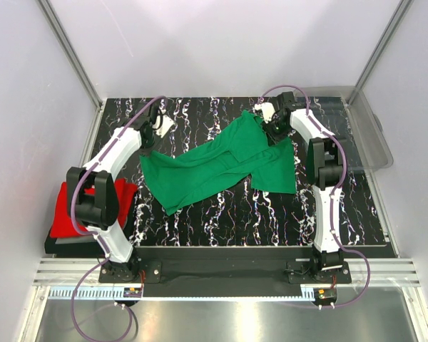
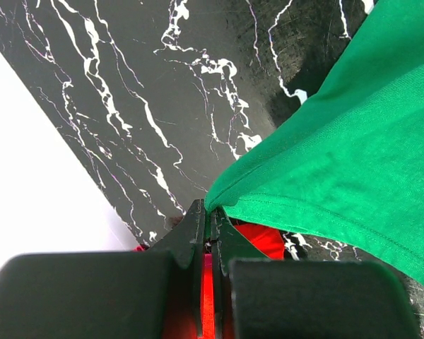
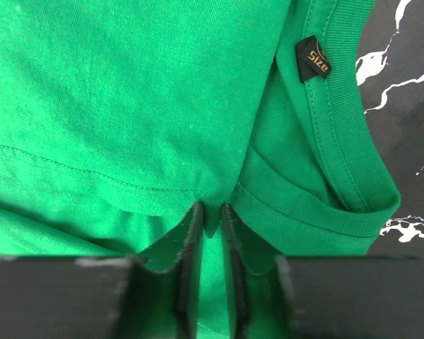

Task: Fold and stack the t-shirts
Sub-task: Flatten the tshirt out

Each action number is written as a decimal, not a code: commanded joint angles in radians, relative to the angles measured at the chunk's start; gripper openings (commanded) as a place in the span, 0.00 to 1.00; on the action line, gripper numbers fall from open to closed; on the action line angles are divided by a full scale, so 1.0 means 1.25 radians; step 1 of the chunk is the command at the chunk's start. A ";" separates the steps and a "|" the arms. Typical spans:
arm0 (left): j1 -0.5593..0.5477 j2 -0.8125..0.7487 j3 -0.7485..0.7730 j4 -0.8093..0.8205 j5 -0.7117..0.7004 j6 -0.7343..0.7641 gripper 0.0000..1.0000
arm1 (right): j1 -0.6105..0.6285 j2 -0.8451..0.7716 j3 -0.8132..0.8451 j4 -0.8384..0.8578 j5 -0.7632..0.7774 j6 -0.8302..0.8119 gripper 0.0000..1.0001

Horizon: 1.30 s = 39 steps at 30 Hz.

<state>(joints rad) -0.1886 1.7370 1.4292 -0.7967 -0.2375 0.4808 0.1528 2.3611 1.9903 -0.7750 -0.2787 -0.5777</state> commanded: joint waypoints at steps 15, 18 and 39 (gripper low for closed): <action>-0.004 0.019 0.065 0.010 -0.016 0.009 0.00 | -0.004 -0.096 0.059 -0.017 -0.004 -0.007 0.06; -0.004 0.028 0.081 0.009 -0.013 0.006 0.00 | -0.004 -0.100 0.078 -0.018 0.008 -0.008 0.08; -0.011 -0.083 0.165 0.021 -0.033 0.064 0.00 | -0.003 -0.183 0.376 -0.008 -0.016 0.088 0.00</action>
<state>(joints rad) -0.1944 1.7512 1.5406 -0.8150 -0.2497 0.5144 0.1513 2.2822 2.2917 -0.8394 -0.2825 -0.5091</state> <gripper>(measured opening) 0.024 0.012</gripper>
